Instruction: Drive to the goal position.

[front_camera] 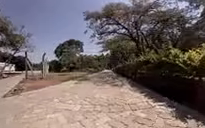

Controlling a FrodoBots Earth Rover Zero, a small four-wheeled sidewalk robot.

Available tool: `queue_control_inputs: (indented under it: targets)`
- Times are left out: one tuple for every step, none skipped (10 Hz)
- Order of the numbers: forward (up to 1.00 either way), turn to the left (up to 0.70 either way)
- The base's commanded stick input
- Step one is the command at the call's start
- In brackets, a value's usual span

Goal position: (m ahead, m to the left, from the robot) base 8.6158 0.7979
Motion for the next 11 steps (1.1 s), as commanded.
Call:
queue_control_inputs:
  targets:
    - [0.7,0.0]
    - [0.7,0.0]
    - [0.7,0.0]
    - [0.7,0.0]
    - [0.7,0.0]
    - [0.7,0.0]
    - [0.7,0.0]
    - [0.7,0.0]
    - [0.7,0.0]
    - [0.7,0.0]
    - [0.7,0.0]
